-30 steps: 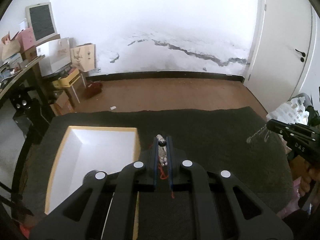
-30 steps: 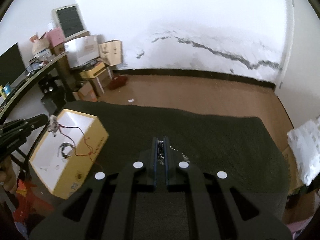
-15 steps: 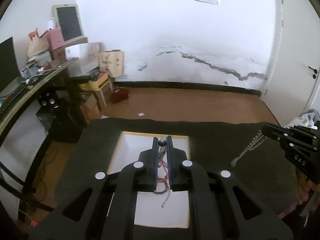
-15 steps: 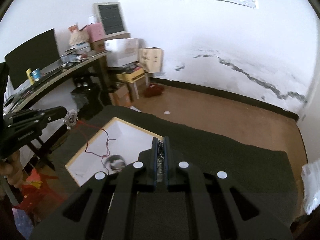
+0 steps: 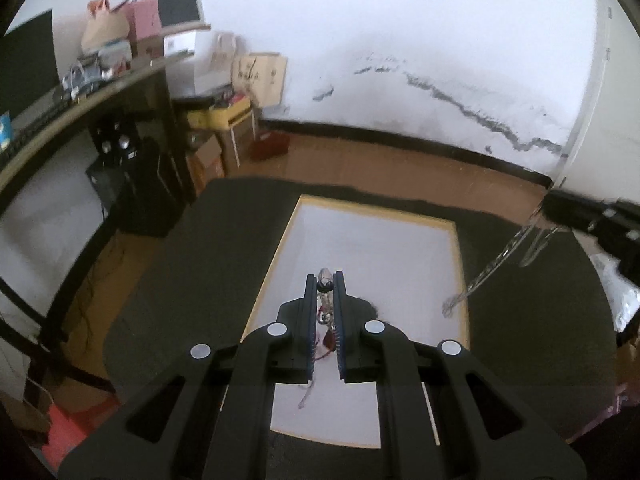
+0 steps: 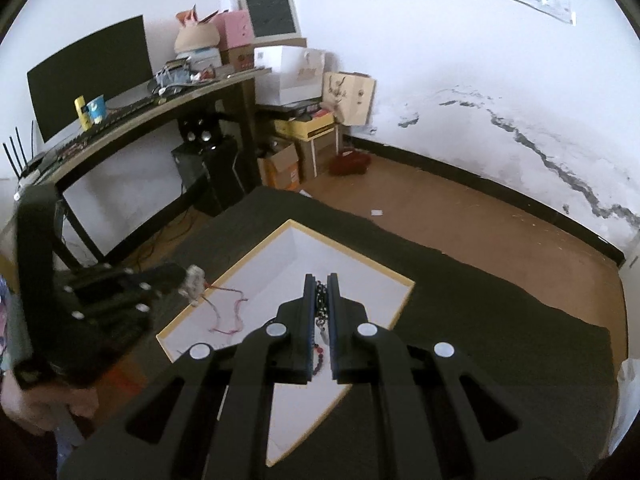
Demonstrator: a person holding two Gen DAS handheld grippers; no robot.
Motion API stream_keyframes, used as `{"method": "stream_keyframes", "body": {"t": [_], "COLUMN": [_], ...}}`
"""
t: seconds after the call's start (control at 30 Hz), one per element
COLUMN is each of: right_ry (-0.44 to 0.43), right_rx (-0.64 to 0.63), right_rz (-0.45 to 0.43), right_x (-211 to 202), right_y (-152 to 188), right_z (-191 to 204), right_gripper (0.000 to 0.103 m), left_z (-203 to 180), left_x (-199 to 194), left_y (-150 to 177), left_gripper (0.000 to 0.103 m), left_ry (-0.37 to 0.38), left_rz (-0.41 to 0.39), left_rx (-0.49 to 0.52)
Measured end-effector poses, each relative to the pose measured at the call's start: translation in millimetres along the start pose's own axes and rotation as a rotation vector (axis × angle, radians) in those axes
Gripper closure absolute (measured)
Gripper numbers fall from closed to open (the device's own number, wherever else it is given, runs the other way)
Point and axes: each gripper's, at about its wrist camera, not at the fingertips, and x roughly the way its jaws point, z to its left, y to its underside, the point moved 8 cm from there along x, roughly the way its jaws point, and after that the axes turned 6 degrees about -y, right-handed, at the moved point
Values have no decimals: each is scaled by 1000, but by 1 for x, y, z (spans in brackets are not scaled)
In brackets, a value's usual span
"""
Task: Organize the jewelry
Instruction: 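Open the left tool dropping the red-cord charm into the box while the right lowers the chain, then open the right tool to release the silver chain into the box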
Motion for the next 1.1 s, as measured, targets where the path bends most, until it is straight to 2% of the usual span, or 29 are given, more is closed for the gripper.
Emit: {"method": "stream_keyframes", "body": {"t": [0.33, 0.57, 0.73, 0.77, 0.8, 0.83, 0.87, 0.9, 1.1], "right_ry": [2, 11, 10, 10, 10, 10, 9, 8, 14], "right_rx": [-8, 5, 2, 2, 1, 0, 0, -1, 0], "right_rz": [80, 130, 150, 152, 153, 154, 157, 159, 179], "right_x": [59, 93, 103, 104, 104, 105, 107, 109, 118], "right_y": [21, 42, 54, 54, 55, 55, 56, 56, 62], "right_z": [-3, -11, -11, -11, -11, -12, -12, -12, -17], "right_gripper": [97, 97, 97, 97, 97, 97, 97, 97, 97], "left_z": [-6, -9, -8, -8, -8, -9, -9, -10, -11], "left_x": [84, 107, 114, 114, 114, 112, 109, 105, 90], "left_y": [55, 77, 86, 87, 88, 87, 86, 85, 88], "left_gripper": [95, 95, 92, 83, 51, 31, 16, 16, 15], "left_ry": [-26, -50, -57, -62, -69, -82, -89, -99, -77], "left_rz": [119, 146, 158, 161, 163, 154, 140, 118, 114], "left_rx": [2, 28, 30, 33, 37, 40, 41, 52, 35]}}
